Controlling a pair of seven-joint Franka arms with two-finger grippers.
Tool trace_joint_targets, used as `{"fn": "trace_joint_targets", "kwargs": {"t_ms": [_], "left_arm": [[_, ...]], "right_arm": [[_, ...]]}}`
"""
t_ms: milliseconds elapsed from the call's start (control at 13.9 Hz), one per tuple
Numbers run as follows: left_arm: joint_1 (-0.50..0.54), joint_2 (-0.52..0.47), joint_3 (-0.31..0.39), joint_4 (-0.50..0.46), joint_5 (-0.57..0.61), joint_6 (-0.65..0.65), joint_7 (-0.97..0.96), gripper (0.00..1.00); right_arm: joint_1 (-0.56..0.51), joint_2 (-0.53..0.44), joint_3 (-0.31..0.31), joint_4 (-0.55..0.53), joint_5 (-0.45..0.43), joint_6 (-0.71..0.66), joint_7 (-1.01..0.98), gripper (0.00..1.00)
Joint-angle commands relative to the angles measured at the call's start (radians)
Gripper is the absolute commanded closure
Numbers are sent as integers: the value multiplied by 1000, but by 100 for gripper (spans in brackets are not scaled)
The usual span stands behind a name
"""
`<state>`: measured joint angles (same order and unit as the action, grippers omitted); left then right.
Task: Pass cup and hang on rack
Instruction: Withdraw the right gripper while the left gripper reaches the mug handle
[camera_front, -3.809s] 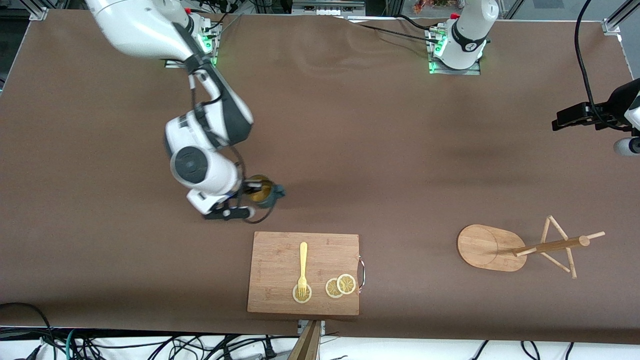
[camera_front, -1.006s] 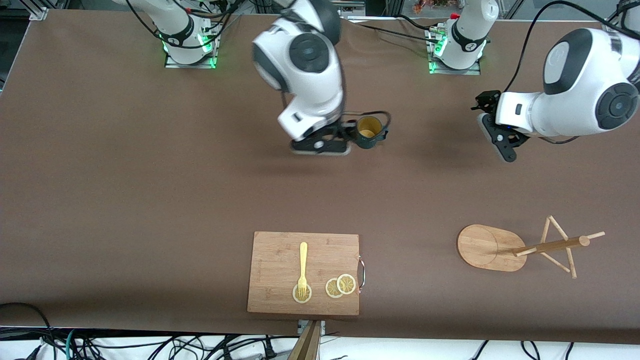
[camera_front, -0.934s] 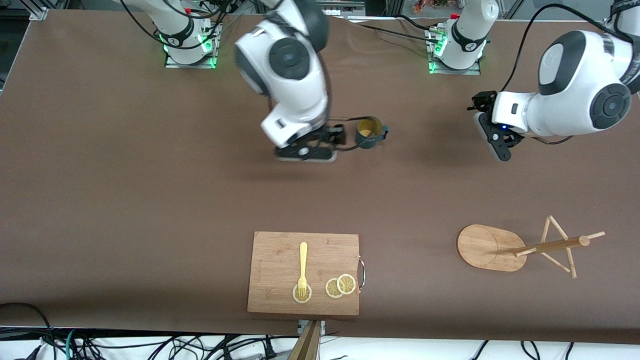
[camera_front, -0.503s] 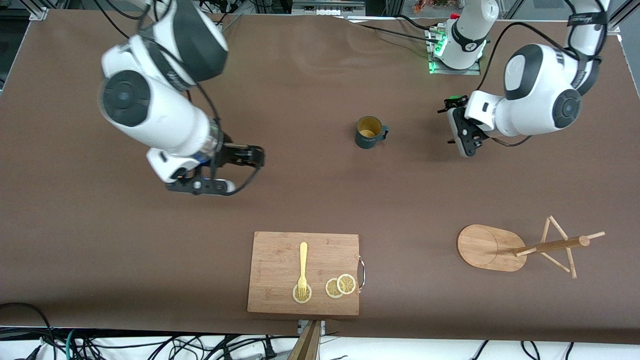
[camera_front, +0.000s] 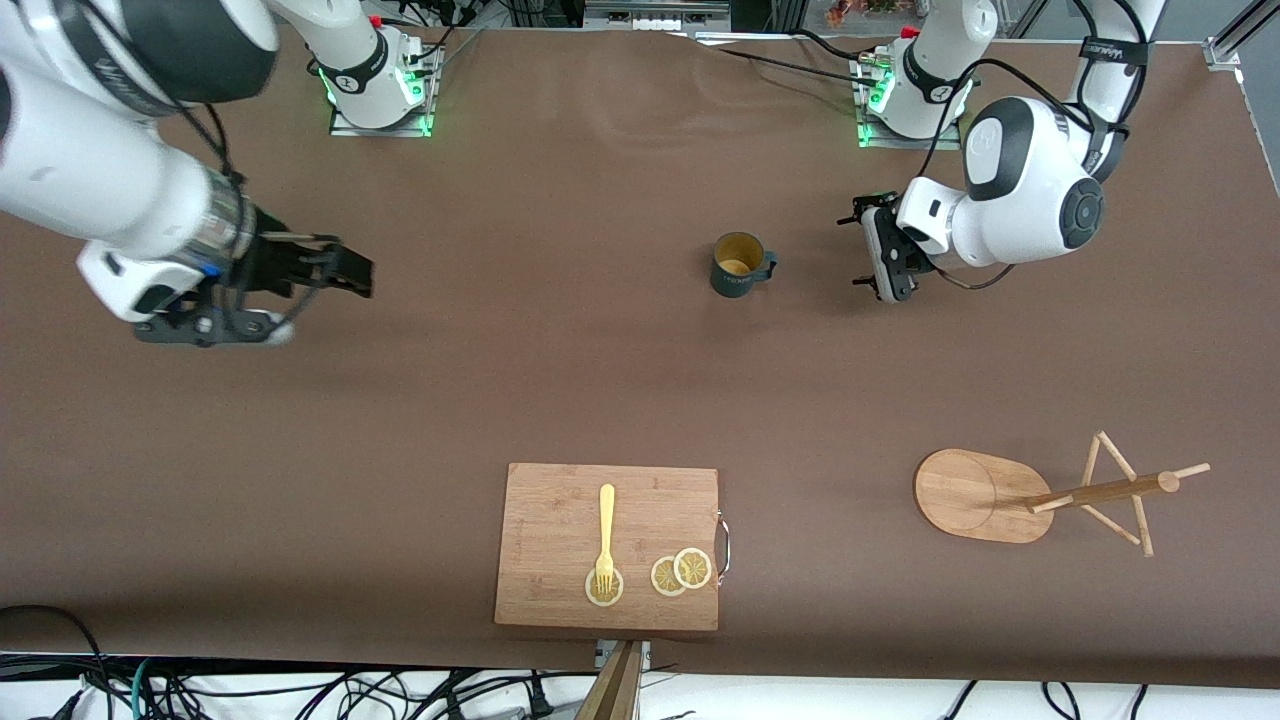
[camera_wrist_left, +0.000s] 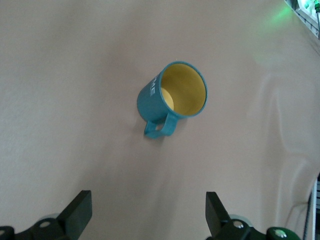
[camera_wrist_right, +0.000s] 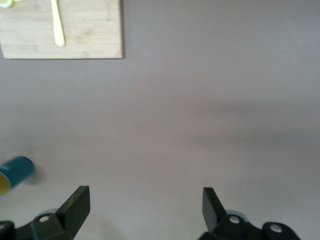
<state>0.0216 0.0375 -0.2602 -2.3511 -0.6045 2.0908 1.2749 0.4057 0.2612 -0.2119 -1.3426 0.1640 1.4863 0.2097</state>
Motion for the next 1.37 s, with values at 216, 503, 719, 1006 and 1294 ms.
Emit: {"fn": "trace_joint_targets", "kwargs": {"t_ms": [216,503,719,1006,1294], "left_arm": [[17,24,-76,-152,-301,201,333,0],[47,71,-73,-192,-513,201,632,0],[58,160,-65,-194,-700,201,919,0],[70,242,-56,-189,-858,201,1196,0],[66,295,-53,-181,-960,202,1329,0]], "right_arm": [[8,-126,-83,-150,-41,17,-196,1],[39,-122,-72,-150,-101,32,-199,1],[26,-115,-46,-147,-101,34,-200,1],[-265,-126,234,-148,-152,20,-204,0],[-404,-155,350,-177,-158,17,-225,1]]}}
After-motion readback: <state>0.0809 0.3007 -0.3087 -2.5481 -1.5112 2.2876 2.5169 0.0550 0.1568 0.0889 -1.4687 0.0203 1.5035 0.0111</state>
